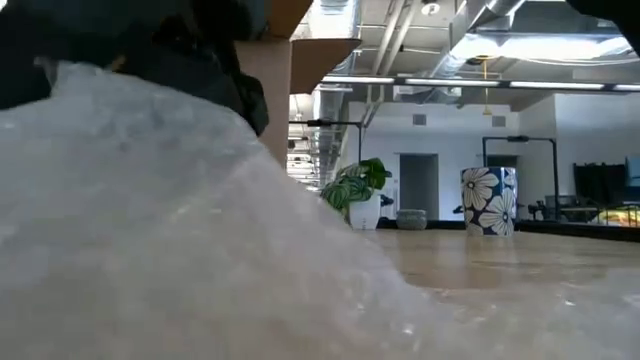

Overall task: Wrap mug
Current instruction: Wrap the blue mug with the bubble wrap

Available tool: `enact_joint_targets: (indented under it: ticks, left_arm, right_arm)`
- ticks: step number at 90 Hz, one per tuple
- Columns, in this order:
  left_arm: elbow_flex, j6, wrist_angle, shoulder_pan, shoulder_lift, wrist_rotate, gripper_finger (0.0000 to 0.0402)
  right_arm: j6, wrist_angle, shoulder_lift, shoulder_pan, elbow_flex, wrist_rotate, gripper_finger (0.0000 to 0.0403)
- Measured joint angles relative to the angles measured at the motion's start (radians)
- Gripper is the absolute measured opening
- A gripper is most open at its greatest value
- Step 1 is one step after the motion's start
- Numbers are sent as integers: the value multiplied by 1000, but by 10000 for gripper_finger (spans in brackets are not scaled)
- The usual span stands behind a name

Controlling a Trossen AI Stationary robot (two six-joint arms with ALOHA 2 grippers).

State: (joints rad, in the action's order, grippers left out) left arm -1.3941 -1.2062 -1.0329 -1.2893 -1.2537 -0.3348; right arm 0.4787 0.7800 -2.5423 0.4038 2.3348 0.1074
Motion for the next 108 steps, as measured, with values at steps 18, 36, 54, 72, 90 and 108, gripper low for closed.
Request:
enact_joint_targets:
  ticks: [18,36,54,72,90,108]
  left_arm:
    - [0,-73,12,-92,11,-157,195]
    - [0,-66,68,-144,10,-247,195]
    - [0,-40,119,-203,10,-424,195]
    - [0,-75,117,-250,10,-602,195]
    - [0,-110,119,-249,10,-651,195]
    - [0,-158,137,-247,10,-704,195]
  right_arm:
    - [156,5,20,-1,-1,3,9]
    - [224,29,164,5,-1,-77,1]
    - [228,106,334,11,2,-118,0]
    - [237,289,446,41,-2,-144,0]
    - [302,484,624,96,0,-240,0]
    - [405,680,762,170,0,-296,0]
